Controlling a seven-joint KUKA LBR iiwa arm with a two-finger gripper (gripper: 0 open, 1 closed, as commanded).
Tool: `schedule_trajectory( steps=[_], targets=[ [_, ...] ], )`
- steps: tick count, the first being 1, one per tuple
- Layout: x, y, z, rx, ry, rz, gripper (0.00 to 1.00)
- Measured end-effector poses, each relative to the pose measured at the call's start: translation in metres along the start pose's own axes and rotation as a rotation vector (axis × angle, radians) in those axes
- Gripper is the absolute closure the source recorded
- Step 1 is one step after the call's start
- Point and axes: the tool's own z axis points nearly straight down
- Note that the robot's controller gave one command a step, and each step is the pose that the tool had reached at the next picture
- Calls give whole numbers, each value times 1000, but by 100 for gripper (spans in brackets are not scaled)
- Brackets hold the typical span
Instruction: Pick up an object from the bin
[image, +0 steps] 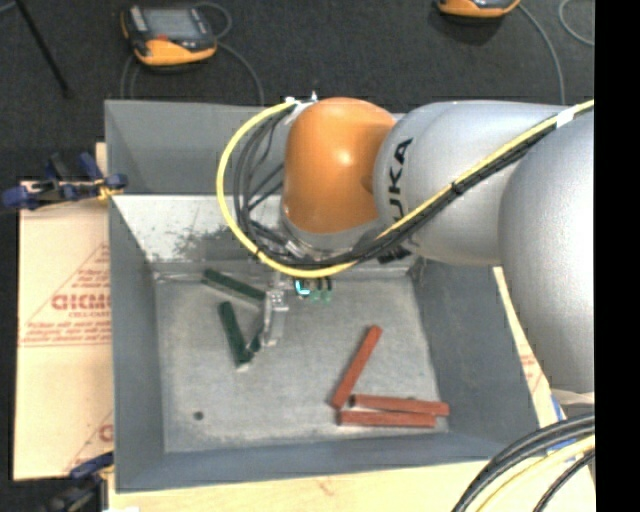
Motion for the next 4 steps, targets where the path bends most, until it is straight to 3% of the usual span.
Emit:
schedule_trajectory(
  steps=[1,2,3,4],
  targets=[
    [-2,-1,-5,-1,-8,3,0],
    [-13,-14,45,-1,-15,-8,0],
    [2,-9,91,1,-7,73,0],
    [-14,-23,104,-3,-8,140,0]
  ],
)
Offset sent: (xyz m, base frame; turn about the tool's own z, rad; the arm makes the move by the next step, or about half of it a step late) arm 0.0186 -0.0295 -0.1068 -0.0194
